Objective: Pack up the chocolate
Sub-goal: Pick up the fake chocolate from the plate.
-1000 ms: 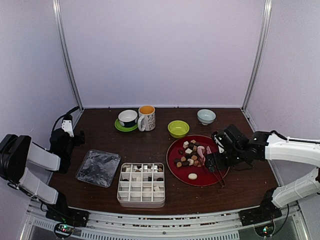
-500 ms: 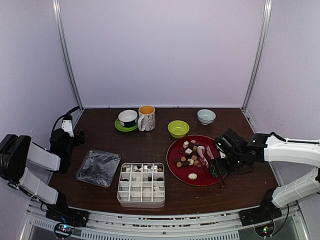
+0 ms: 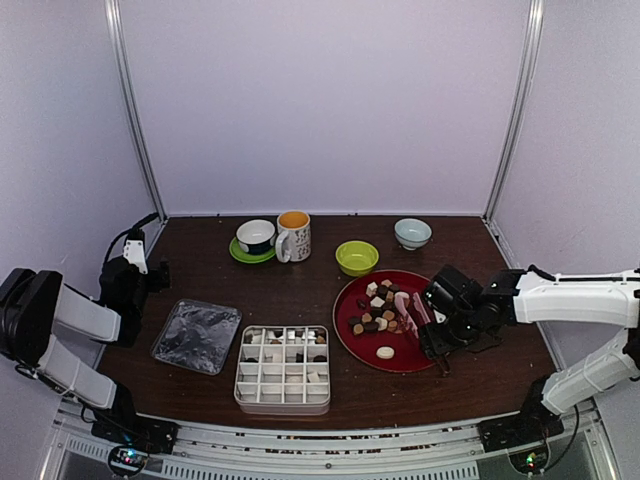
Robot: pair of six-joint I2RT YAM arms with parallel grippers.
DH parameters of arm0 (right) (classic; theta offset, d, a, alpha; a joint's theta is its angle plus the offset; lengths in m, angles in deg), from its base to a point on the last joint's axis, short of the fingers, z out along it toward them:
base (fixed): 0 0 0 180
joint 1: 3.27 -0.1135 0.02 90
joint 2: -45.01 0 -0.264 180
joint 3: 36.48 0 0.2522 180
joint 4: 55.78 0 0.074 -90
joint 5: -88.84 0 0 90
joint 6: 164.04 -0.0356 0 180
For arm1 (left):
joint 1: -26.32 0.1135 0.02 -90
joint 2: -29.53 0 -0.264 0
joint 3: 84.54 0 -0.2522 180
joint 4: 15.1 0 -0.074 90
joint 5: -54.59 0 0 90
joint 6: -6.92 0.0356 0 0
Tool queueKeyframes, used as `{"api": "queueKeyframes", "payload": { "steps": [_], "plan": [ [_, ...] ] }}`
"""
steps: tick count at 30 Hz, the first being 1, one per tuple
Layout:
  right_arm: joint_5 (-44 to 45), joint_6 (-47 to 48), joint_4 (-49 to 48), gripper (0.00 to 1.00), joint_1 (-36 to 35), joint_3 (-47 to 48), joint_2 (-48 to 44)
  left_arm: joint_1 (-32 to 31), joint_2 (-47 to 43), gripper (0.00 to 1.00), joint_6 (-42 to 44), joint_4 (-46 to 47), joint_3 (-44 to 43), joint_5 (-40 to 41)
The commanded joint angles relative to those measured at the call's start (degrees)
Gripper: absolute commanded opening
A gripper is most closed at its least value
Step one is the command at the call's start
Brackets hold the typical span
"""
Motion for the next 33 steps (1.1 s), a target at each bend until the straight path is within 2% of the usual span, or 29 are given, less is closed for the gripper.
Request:
{"api": "queueKeyframes", "payload": {
  "steps": [1,7,15,21,25,33],
  "plan": [
    [2.4,-0.5,-1.5,0.68,-0.5,0.8,2.3,0.4,0.3,0.98,0.5,2.1,-0.9,-0.4],
    [3.2,-2.5,-6.3,0.55,-0.4,-0.9,2.8,0.4,0.3,0.98,0.5,2.1,-0.9,-0.4],
    [3.9,-3.4,-7.8,0.53,-0.4,-1.4,6.5,0.4,0.3,0.98,0.5,2.1,-0.8,-0.4],
    [4.2,-3.5,-7.8,0.47,-0.4,-0.8,8.5,0.4,0.3,0.98,0.5,2.1,-0.9,-0.4],
    [4.7,-3.2,-7.8,0.36,-0.4,-0.3,8.0,0.4,0.3,0.98,0.5,2.1,-0.9,-0.4],
    [4.5,-1.3,-6.3,0.2,-0.4,2.3,9.3,0.4,0.3,0.98,0.5,2.1,-0.9,-0.4]
  ]
}}
